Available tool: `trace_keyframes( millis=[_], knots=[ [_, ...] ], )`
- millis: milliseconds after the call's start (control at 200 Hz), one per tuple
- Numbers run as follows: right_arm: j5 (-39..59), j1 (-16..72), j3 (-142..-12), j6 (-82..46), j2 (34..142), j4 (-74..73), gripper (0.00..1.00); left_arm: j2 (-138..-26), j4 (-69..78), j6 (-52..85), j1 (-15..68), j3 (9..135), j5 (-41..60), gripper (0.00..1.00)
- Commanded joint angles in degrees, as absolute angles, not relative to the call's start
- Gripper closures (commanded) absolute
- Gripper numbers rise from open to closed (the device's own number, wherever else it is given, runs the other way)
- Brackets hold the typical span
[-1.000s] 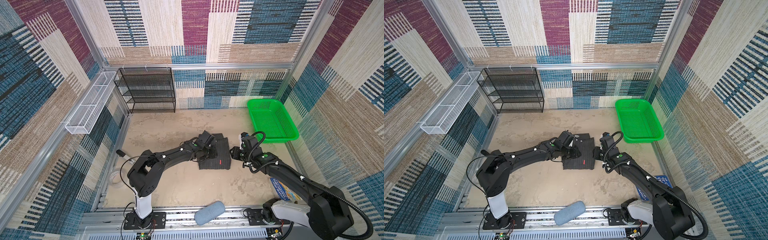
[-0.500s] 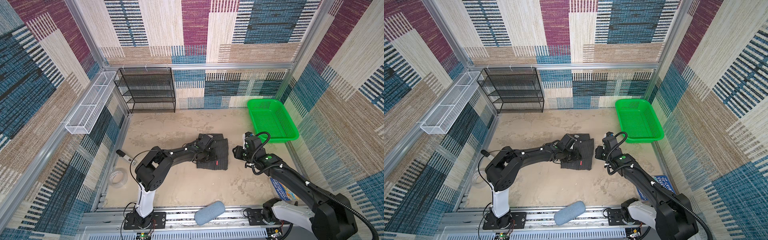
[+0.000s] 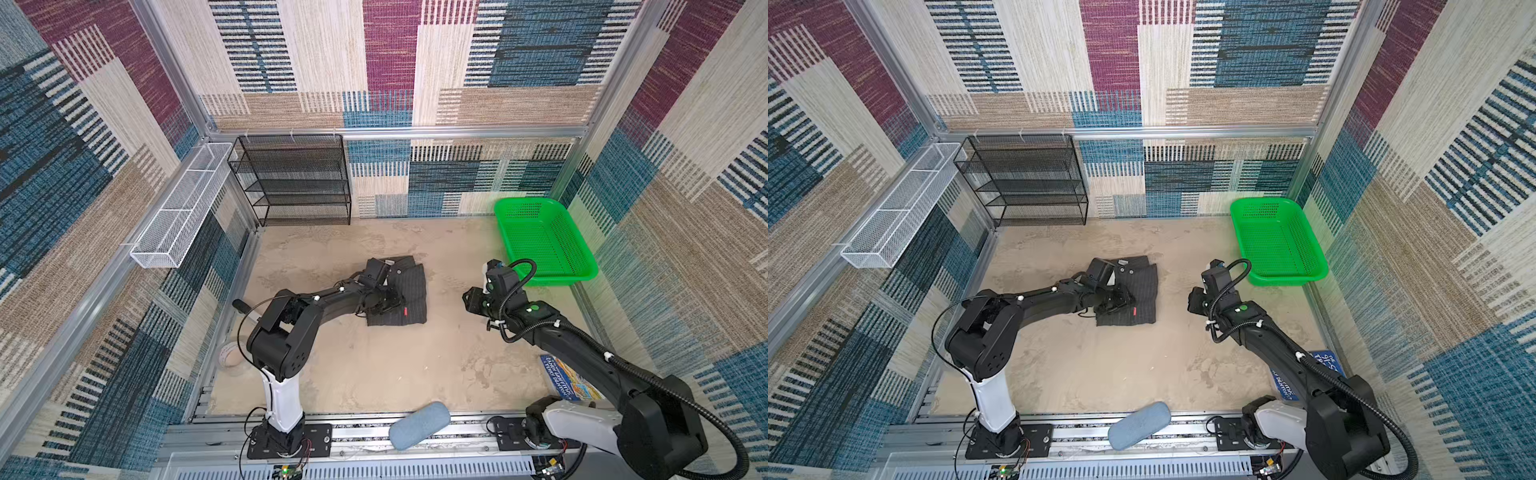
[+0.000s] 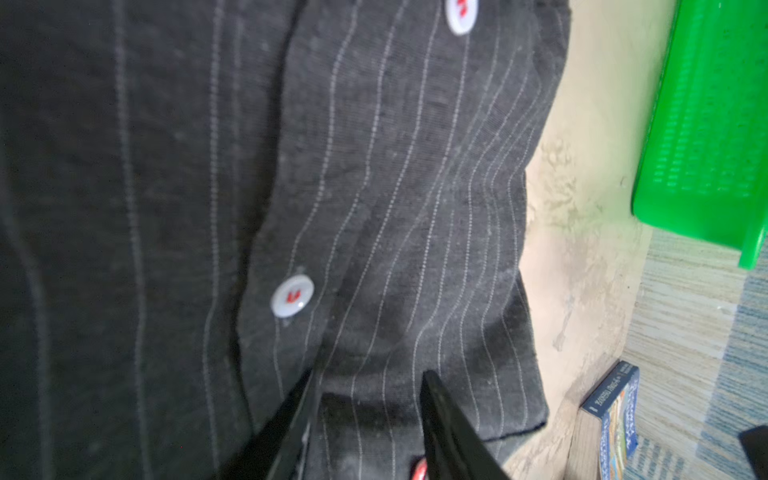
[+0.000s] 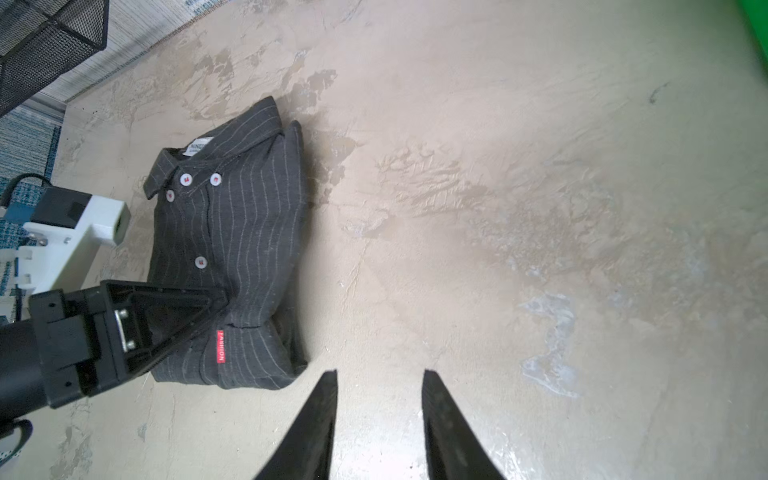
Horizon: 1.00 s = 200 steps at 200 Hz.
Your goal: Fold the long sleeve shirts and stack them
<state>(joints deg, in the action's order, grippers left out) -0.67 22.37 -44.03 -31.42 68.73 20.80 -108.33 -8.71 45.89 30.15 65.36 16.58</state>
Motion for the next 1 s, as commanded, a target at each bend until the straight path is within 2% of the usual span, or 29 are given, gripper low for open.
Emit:
trace_keyframes(
  millis=[0,300,541,826,996],
  knots=[
    [-1.8,22.3,-45.1,-31.6,69.9,19.4,0.63,-109.7,-22.9,37.4,26.3,66.1,18.2,0.57],
    [-1.1,22.2,-48.5,-30.3,75.1,18.2,0.63,-110.5,-35.1,25.3,13.2,71.6,22.5,0.56],
    [-0.6,22.3,-52.1,-28.7,79.2,18.0,0.63,-115.3,-43.9,19.4,5.7,79.3,23.2,0.56],
    [0.0,22.2,-54.2,-27.9,82.7,17.2,0.63,-117.8,-52.0,14.4,0.5,89.1,18.1,0.56],
    [0.6,22.2,-54.7,-27.7,82.2,16.4,0.63,-115.1,-53.3,14.0,-0.1,93.2,19.0,0.54]
  ],
)
